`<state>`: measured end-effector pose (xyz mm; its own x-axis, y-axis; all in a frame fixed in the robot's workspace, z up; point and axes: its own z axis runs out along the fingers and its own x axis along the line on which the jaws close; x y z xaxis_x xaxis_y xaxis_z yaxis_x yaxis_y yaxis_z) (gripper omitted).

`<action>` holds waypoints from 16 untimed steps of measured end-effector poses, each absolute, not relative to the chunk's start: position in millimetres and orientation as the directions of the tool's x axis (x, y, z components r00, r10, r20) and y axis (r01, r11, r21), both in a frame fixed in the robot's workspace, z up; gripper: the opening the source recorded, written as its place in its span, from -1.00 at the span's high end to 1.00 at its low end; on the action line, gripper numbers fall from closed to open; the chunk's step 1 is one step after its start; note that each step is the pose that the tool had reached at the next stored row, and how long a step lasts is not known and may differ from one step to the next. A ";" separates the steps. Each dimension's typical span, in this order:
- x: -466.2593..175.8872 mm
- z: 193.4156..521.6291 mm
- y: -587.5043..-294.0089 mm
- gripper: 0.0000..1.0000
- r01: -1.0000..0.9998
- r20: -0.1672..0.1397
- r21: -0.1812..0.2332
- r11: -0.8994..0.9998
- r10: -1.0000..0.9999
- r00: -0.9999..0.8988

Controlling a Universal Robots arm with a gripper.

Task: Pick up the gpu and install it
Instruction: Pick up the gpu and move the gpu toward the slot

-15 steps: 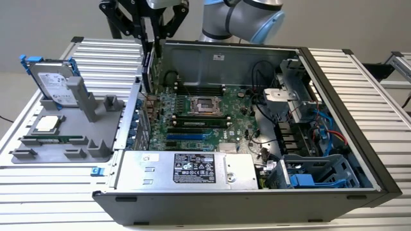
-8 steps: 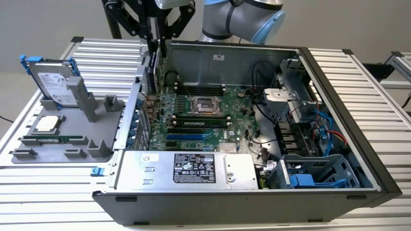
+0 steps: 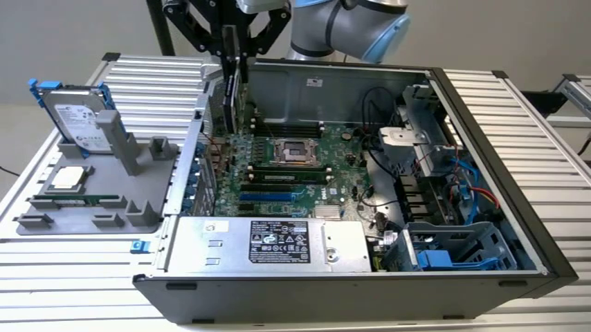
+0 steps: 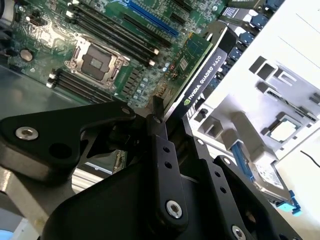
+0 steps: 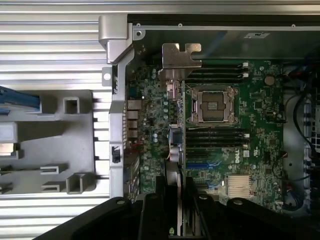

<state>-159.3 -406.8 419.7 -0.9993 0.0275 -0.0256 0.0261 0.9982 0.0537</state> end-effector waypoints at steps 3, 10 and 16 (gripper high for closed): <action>-155.2 419.7 -406.8 1.00 0.026 -0.026 0.054 0.998 0.028 -0.999; -145.6 419.8 -406.8 1.00 0.026 -0.026 0.054 0.998 0.027 -0.999; -138.0 419.9 -406.8 1.00 0.026 -0.026 0.054 0.998 0.028 -0.999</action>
<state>-138.0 -406.8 419.9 -0.9993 0.0275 -0.0256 0.0261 0.9982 0.0538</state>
